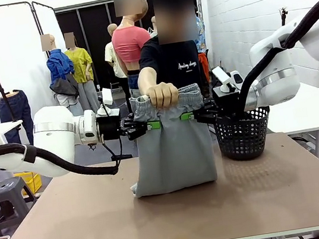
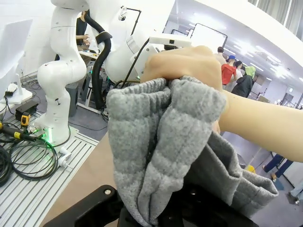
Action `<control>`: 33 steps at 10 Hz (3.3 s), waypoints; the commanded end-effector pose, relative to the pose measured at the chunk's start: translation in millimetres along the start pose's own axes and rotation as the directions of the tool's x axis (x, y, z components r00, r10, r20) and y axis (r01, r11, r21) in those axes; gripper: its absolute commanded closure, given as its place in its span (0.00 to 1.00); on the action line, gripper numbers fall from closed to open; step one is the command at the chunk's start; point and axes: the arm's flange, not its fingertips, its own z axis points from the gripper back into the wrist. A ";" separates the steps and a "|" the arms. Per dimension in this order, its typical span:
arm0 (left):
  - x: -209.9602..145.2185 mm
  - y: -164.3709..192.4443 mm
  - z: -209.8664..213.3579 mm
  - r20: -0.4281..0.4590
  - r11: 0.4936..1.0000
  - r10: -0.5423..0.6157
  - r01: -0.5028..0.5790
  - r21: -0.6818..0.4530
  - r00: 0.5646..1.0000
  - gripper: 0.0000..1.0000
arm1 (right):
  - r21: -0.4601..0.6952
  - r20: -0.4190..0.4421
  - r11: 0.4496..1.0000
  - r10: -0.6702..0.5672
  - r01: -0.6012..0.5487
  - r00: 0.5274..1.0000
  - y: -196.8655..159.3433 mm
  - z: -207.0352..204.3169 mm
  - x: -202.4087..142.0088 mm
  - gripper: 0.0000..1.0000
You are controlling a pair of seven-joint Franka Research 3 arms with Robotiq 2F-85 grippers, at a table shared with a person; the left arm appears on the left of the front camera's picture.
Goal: Fold the training pants.
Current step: Release the ends of the Training pants and then grab the overlapped ends.
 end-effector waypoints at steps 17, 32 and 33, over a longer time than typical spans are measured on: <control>0.1 -0.3 2.2 0.018 1.000 -0.002 0.002 -0.013 1.000 0.60 | 0.019 0.003 0.999 -0.040 0.039 0.999 0.4 1.1 2.0 0.59; -7.1 -2.8 21.5 0.025 0.997 0.034 -0.035 0.071 0.999 0.00 | -0.098 -0.046 0.990 -0.103 0.098 0.994 1.3 14.9 -5.3 0.00; -7.7 -2.8 22.1 0.033 0.996 0.042 -0.045 0.082 0.999 0.00 | -0.118 -0.065 0.985 -0.137 0.129 0.988 1.6 18.8 -9.6 0.00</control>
